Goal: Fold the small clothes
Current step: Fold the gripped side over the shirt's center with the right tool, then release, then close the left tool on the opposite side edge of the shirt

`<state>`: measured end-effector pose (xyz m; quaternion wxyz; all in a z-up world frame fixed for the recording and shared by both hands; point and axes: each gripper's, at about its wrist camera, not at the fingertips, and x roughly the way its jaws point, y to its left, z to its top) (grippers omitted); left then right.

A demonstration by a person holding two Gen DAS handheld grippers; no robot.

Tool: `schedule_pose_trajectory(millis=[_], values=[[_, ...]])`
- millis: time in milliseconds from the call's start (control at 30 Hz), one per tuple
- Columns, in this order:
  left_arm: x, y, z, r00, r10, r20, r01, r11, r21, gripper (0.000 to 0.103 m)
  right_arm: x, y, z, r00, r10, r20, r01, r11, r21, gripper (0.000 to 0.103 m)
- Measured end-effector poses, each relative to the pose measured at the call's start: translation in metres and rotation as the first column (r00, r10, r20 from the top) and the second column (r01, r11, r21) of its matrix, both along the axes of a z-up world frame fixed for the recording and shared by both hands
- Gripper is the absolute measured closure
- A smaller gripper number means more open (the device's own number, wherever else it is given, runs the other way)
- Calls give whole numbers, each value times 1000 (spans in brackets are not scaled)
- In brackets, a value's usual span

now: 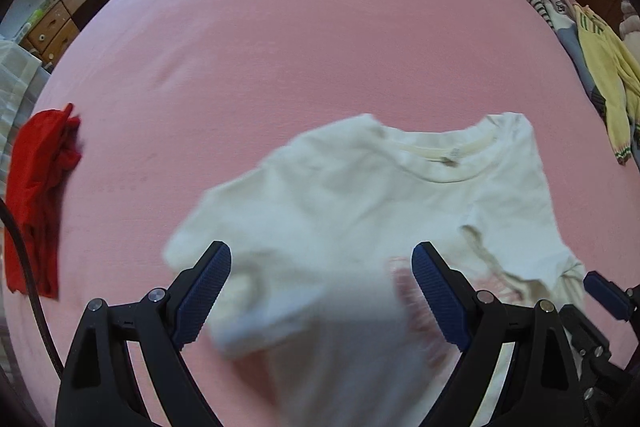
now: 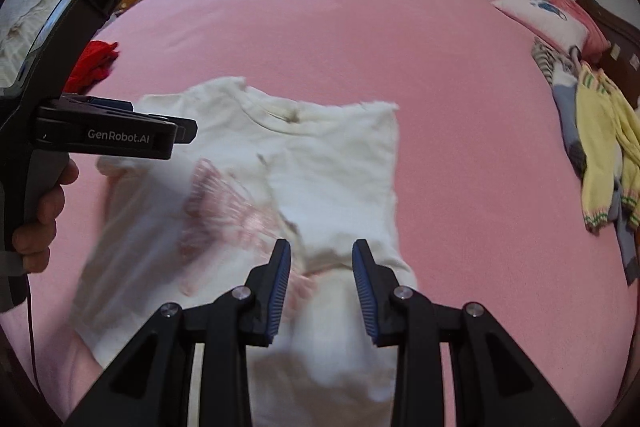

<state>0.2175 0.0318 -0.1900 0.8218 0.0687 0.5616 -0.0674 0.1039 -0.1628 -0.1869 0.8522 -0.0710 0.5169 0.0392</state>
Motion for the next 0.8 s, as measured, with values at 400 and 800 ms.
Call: schedule_pose_trajectory(millis=[400, 800], values=[[36, 129, -32, 985, -110, -132, 100, 992, -81, 12, 9, 90, -7, 994, 103, 43, -106, 992, 63, 71], [67, 162, -64, 922, -332, -199, 284, 930, -234, 61, 4, 174, -32, 994, 57, 97, -56, 998, -9, 71]])
